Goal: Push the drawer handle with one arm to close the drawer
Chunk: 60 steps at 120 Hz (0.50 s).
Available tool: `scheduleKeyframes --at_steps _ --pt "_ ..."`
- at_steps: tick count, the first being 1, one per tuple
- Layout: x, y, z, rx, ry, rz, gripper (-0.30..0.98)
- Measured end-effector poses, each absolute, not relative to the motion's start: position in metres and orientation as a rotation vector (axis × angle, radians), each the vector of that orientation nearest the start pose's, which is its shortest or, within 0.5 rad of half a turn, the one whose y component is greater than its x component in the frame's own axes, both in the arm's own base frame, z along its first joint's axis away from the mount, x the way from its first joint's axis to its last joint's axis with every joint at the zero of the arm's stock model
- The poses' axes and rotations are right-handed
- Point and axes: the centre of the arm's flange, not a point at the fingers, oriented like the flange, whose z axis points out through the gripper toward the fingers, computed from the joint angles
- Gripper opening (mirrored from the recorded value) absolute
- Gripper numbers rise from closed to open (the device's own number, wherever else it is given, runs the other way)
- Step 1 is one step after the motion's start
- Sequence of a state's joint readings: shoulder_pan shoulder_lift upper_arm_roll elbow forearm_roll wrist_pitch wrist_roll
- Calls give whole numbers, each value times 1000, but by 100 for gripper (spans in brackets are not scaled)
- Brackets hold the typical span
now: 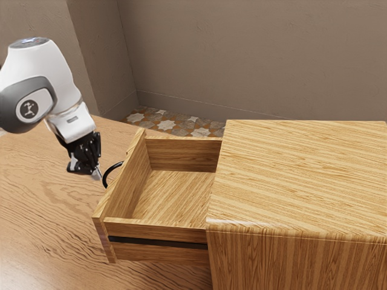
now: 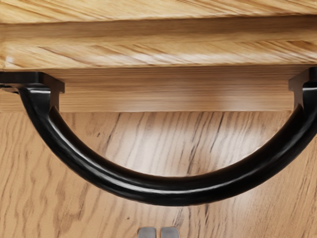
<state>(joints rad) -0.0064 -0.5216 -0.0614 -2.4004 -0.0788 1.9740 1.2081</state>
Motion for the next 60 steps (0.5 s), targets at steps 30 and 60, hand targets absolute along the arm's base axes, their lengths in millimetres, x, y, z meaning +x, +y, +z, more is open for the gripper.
scheduleKeyframes --at_steps 30,60 --pt "412 -41 509 -2542 1832 -148 -10" --pt "416 -55 510 -2527 1857 -150 -10"
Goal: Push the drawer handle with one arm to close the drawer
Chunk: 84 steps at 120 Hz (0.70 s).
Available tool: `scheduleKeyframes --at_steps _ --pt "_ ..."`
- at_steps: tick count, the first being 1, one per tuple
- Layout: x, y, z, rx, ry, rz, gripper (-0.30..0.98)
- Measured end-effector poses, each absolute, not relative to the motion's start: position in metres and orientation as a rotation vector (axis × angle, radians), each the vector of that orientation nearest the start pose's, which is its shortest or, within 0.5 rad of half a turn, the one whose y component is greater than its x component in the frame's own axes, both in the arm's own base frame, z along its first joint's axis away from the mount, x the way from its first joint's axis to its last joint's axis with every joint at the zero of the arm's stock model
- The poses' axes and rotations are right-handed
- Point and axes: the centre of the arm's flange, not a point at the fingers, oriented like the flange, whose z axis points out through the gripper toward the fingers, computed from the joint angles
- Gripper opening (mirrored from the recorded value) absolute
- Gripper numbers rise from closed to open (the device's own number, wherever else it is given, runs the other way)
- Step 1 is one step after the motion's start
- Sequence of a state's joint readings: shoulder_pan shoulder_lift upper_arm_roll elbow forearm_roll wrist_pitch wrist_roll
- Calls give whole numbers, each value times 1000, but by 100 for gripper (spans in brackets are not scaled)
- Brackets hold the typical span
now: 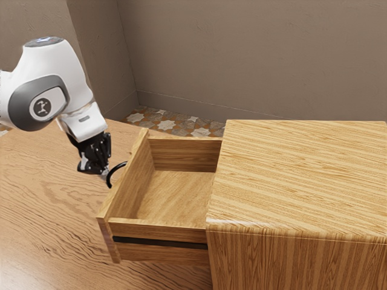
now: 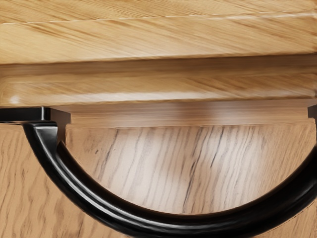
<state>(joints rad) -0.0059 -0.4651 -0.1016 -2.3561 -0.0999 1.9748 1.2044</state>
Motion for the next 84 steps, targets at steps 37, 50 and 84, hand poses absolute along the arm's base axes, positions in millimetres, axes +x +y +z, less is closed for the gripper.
scheduleKeyframes --at_steps 37,50,84 --pt "420 -84 512 -2505 1906 -167 -10" --pt "423 -93 509 -2505 1921 -164 -10" --pt "429 -109 509 -2496 1943 -164 -10"
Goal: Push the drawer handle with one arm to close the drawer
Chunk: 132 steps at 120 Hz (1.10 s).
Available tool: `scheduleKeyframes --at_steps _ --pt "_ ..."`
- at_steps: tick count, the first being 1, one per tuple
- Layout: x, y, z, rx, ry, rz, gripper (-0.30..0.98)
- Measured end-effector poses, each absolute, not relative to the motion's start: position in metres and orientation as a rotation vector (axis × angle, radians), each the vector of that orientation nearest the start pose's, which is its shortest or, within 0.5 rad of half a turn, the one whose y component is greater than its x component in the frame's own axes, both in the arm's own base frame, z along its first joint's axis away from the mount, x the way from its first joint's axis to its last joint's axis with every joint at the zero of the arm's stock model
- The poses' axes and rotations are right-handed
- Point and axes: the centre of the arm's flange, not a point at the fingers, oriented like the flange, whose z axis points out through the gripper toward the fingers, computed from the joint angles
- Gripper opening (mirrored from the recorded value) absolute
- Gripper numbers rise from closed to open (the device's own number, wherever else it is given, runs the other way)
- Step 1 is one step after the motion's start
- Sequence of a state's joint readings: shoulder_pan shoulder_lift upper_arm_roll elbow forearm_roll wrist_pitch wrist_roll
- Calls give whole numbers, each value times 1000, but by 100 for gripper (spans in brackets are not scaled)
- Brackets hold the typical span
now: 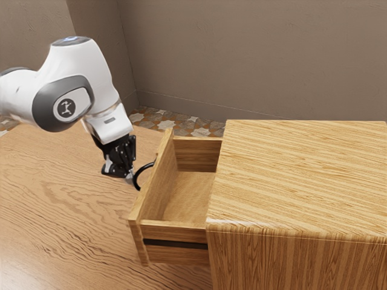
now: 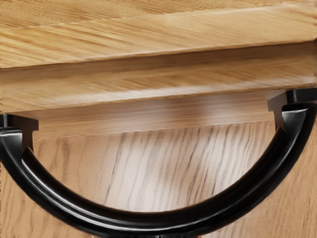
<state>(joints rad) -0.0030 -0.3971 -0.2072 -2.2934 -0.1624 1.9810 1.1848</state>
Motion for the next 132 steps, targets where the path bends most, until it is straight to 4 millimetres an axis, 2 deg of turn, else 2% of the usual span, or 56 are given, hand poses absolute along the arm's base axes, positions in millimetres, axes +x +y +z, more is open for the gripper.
scheduleKeyframes --at_steps 51,88,132 --pt "436 -139 506 -2478 1982 -158 -10" --pt "441 -150 500 -2498 1975 -140 -10" --pt "447 -168 507 -2506 1962 -154 -10"
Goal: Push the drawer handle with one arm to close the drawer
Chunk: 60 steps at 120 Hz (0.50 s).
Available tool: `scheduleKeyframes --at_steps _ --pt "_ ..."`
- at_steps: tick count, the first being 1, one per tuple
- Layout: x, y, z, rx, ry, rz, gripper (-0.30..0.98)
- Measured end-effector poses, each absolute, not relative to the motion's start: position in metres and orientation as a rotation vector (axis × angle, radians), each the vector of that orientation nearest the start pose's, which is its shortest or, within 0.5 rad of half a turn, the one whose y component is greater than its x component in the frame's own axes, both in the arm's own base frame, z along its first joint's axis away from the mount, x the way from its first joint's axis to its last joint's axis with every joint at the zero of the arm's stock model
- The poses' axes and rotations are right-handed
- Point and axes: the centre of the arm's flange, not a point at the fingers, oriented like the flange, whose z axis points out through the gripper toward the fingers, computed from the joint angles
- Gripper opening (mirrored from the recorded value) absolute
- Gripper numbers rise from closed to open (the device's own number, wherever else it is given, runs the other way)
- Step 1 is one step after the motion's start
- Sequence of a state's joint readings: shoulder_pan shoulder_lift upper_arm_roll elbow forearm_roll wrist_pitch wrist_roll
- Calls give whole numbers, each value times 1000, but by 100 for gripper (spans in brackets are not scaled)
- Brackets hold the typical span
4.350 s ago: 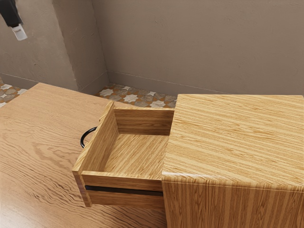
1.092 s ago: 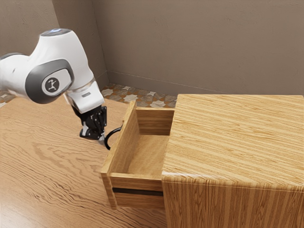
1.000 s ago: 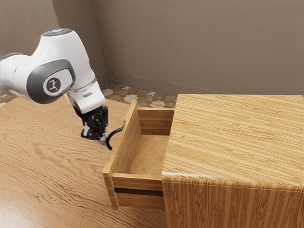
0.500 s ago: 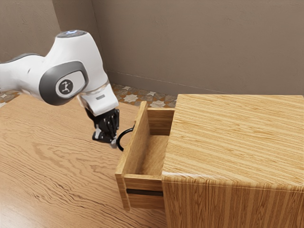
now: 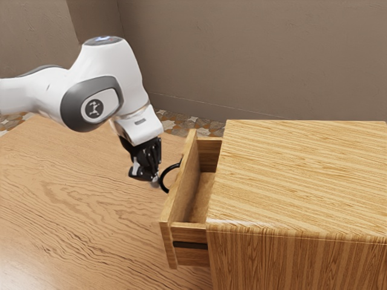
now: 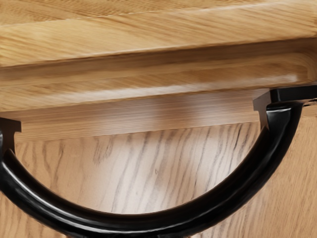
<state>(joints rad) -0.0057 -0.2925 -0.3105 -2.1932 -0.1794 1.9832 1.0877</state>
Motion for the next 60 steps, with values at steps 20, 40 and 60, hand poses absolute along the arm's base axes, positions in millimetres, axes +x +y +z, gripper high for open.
scheduleKeyframes --at_steps 20,40,60 --pt "450 -177 506 -2509 1962 -151 -10" --pt "453 -183 506 -2516 1960 -150 -10" --pt "458 -190 507 -2521 1962 -155 -10"
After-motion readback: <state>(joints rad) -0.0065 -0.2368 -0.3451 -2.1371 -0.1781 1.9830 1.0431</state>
